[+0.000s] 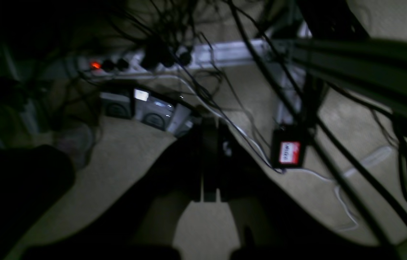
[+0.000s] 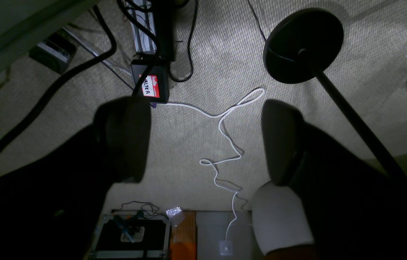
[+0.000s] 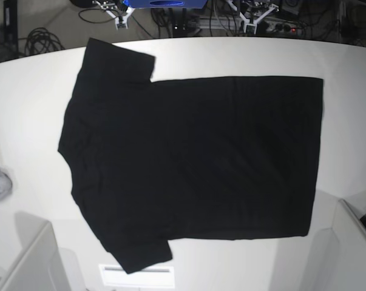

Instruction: Fold the T-shirt properly

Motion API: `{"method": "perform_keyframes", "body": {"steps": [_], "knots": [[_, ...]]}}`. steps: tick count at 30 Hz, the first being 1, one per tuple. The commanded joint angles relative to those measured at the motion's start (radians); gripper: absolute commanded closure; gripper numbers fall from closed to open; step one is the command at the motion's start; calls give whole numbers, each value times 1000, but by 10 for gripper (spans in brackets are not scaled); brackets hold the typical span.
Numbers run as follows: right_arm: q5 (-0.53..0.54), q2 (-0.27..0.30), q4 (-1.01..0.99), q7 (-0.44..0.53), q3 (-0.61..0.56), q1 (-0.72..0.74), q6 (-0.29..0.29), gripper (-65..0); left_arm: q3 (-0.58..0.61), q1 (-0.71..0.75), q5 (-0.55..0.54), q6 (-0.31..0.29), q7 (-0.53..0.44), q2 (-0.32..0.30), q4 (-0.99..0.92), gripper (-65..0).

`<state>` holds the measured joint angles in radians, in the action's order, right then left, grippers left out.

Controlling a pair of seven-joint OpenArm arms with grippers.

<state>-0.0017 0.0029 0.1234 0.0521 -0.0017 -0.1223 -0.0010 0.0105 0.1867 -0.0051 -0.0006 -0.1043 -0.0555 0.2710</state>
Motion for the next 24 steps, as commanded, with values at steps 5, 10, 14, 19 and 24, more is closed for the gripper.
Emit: {"method": "perform_keyframes", "body": {"steps": [5, 10, 14, 19, 24], "knots": [[-2, 6, 2, -2, -2, -4, -4, -131, -11, 6, -2, 6, 1, -2, 1, -7], [2, 6, 2, -2, 4, -7, -4, 0, -11, 7, -2, 6, 2, 0, 1, -183], [-1, 6, 2, -2, 1, -18, -6, 0, -4, 10, -2, 6, 2, -2, 1, -334], [-1, 27, 2, -2, -1, -27, -6, 0, -7, 14, -2, 6, 2, -2, 0, -165], [-2, 35, 69, -2, -1, -64, -6, 0, -2, 7, -2, 6, 2, -2, -49, 0]]}}
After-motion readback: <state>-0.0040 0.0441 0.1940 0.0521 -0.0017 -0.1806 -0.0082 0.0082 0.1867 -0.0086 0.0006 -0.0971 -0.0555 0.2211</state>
